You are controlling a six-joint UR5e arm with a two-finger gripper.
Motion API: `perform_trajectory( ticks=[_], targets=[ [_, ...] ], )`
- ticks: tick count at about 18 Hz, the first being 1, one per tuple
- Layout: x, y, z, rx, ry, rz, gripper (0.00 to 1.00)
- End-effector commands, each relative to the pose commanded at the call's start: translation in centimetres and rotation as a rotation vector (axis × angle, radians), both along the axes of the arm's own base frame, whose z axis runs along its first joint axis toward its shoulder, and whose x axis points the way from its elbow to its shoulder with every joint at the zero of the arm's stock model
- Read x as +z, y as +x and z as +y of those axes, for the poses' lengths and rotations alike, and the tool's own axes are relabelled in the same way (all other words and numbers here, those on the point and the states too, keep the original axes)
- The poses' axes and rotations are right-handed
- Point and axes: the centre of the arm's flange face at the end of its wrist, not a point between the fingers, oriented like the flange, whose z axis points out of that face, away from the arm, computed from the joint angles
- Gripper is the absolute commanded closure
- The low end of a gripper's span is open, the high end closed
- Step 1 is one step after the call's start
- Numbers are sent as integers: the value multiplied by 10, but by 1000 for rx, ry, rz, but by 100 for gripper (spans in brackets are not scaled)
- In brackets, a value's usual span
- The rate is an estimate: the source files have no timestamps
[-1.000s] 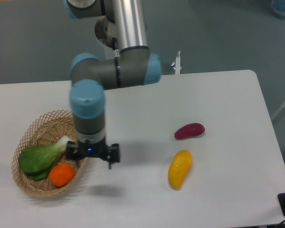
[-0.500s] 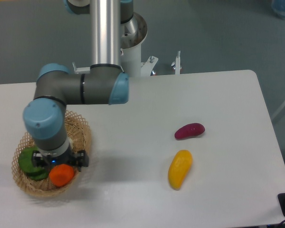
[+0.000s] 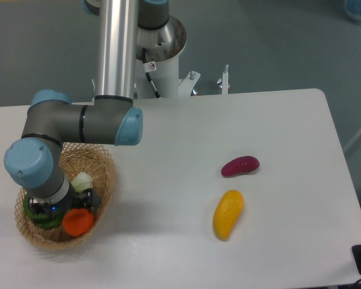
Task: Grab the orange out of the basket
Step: 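Lower the open gripper around the orange and close on it, then lift the orange out of the basket and carry it away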
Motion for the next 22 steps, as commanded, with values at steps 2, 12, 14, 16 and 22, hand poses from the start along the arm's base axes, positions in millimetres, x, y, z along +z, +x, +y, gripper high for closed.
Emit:
perform_trajectory(
  ticks=[2, 12, 14, 16, 22],
  targets=[
    [-8, -1, 2, 11, -11, 3, 0],
    [-22, -5, 12, 10, -18, 6, 0],
    [-19, -4, 13, 9, -15, 7, 13],
    [-17, -5, 12, 10, -15, 7, 31],
    [-1, 1, 13, 0, 5, 10, 34]
  ],
)
